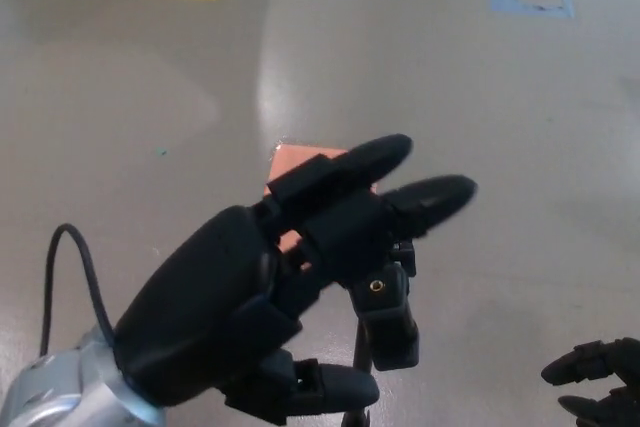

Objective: The robot uses its left hand to grab the top of a phone stand kept on the floor and rotates it anti-clockwise

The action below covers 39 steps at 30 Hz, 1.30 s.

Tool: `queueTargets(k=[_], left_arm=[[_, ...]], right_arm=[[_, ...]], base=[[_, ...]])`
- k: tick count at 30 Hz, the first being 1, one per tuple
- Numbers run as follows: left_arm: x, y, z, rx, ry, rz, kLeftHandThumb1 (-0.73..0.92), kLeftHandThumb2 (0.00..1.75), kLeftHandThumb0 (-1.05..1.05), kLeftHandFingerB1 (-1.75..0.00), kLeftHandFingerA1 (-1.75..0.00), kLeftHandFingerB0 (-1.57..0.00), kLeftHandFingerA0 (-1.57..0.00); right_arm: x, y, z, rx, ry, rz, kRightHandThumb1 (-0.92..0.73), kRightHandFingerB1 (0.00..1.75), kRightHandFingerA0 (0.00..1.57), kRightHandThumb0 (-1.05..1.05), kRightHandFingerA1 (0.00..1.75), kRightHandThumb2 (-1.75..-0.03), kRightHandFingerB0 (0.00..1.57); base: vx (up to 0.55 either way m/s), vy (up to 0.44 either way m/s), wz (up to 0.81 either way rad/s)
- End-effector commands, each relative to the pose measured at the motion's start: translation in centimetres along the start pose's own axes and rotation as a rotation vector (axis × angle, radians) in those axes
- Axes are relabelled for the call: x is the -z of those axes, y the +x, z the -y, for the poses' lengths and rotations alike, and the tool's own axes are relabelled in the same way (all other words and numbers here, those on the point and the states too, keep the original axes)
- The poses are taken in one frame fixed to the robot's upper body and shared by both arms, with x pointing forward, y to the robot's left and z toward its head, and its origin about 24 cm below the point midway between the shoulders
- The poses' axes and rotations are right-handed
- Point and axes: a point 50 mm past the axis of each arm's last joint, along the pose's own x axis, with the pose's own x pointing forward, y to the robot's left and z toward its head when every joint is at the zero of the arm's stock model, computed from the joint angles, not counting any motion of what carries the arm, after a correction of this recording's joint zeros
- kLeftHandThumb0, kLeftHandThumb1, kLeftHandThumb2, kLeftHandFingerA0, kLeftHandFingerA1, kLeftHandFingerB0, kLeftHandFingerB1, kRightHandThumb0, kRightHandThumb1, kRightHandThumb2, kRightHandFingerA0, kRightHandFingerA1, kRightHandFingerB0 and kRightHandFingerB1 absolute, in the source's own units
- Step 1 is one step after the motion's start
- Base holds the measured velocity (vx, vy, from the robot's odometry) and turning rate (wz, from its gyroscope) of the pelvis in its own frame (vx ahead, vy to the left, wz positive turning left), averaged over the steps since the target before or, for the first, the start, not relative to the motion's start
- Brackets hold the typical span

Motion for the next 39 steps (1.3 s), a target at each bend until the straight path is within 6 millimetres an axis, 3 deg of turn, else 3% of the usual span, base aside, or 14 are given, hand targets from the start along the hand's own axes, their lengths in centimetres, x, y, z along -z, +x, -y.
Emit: queueTargets(k=[1, 3, 7, 12, 22, 24, 26, 27, 28, 33, 34, 35, 36, 39], left_arm=[[-0.7, 0.0, 0.6, 0.072, 0.027, 0.058, 0.42, 0.72, -0.05, -0.31, -0.04, 0.00, 0.00], [-0.5, 0.0, 0.9, 0.080, 0.027, 0.053, 0.46, 0.56, -0.06, -0.28, -0.13, 0.00, 0.00], [0.4, 0.1, 1.4, 0.102, 0.027, 0.036, 0.38, 0.70, -0.06, -0.35, -0.16, 0.00, 0.00], [1.8, 0.4, 2.2, 0.120, 0.039, -0.007, 0.52, 0.54, -0.05, -0.34, -0.24, -0.12, -0.01], [3.2, 1.3, 3.3, 0.113, 0.057, -0.013, 0.51, 0.54, -0.08, -0.35, -0.24, -0.18, -0.04], [3.6, 1.7, 3.4, 0.108, 0.060, -0.017, 0.37, 0.78, -0.11, -0.46, -0.33, -0.08, 0.00], [3.7, 1.7, 3.4, 0.107, 0.061, -0.016, 0.37, 0.78, -0.11, -0.46, -0.33, -0.08, 0.00], [3.7, 1.9, 3.5, 0.105, 0.062, -0.013, 0.48, 0.64, -0.13, -0.41, -0.17, -0.18, -0.06], [3.8, 2.0, 3.5, 0.104, 0.063, -0.011, 0.52, 0.55, -0.13, -0.35, -0.25, -0.20, -0.04], [3.8, 2.2, 3.7, 0.099, 0.064, -0.005, 0.50, 0.57, -0.12, -0.36, -0.23, -0.21, -0.06], [3.8, 2.2, 3.7, 0.099, 0.066, -0.005, 0.50, 0.56, -0.12, -0.36, -0.23, -0.21, -0.06], [3.8, 2.2, 3.7, 0.098, 0.067, -0.005, 0.50, 0.56, -0.12, -0.36, -0.23, -0.21, -0.06], [3.9, 2.2, 3.7, 0.097, 0.066, -0.006, 0.49, 0.54, -0.13, -0.35, -0.26, -0.22, -0.08], [4.0, 2.3, 3.8, 0.097, 0.065, -0.010, 0.50, 0.54, -0.13, -0.35, -0.26, -0.21, -0.09]], right_arm=[[0.1, -0.3, 0.7, -0.007, -0.015, -0.001, -0.75, 0.35, 0.48, -0.50, 0.39, -0.62, 0.38], [0.1, -0.3, 0.6, -0.006, -0.022, -0.006, -0.76, 0.34, 0.46, -0.48, 0.38, -0.63, 0.37], [0.1, -0.2, 0.5, -0.003, -0.034, -0.006, -0.76, 0.35, 0.48, -0.47, 0.39, -0.62, 0.38], [0.0, -0.2, 0.6, -0.004, -0.025, 0.000, -0.76, 0.35, 0.50, -0.47, 0.39, -0.62, 0.39], [-0.1, -0.2, 0.6, -0.009, -0.036, -0.002, -0.75, 0.35, 0.49, -0.50, 0.39, -0.63, 0.38], [-0.1, -0.2, 0.7, -0.006, -0.038, -0.006, -0.76, 0.36, 0.49, -0.50, 0.39, -0.63, 0.39], [-0.1, -0.2, 0.7, -0.006, -0.038, -0.006, -0.76, 0.36, 0.49, -0.50, 0.39, -0.63, 0.39], [-0.1, -0.2, 0.7, -0.007, -0.037, -0.003, -0.76, 0.35, 0.48, -0.49, 0.39, -0.63, 0.38], [-0.1, -0.2, 0.7, -0.007, -0.037, -0.001, -0.75, 0.36, 0.50, -0.50, 0.39, -0.63, 0.39], [-0.2, -0.2, 0.8, -0.006, -0.046, 0.000, -0.76, 0.35, 0.51, -0.50, 0.39, -0.63, 0.38], [-0.3, -0.2, 0.8, -0.007, -0.047, 0.000, -0.58, 0.49, 0.44, -0.39, 0.60, -1.00, 0.23], [-0.3, -0.2, 0.8, -0.007, -0.048, 0.001, -0.58, 0.49, 0.44, -0.39, 0.60, -1.00, 0.23], [-0.4, -0.2, 0.9, -0.008, -0.046, 0.003, -0.76, 0.35, 0.50, -0.48, 0.39, -0.63, 0.37], [-0.5, -0.2, 1.0, -0.007, -0.047, 0.006, -0.75, 0.35, 0.50, -0.49, 0.39, -0.63, 0.38]], base=[[0.00, 0.000, 0.00], [0.00, 0.000, 0.00], [0.00, 0.000, 0.00], [0.00, 0.000, 0.00], [0.00, 0.000, 0.00], [0.00, 0.000, 0.00], [0.00, 0.000, 0.00], [0.00, 0.000, 0.00], [0.00, 0.000, 0.00], [0.00, 0.000, 0.00], [0.00, 0.000, 0.00], [0.00, 0.000, 0.00], [0.00, 0.000, 0.00], [0.00, 0.000, 0.00]])
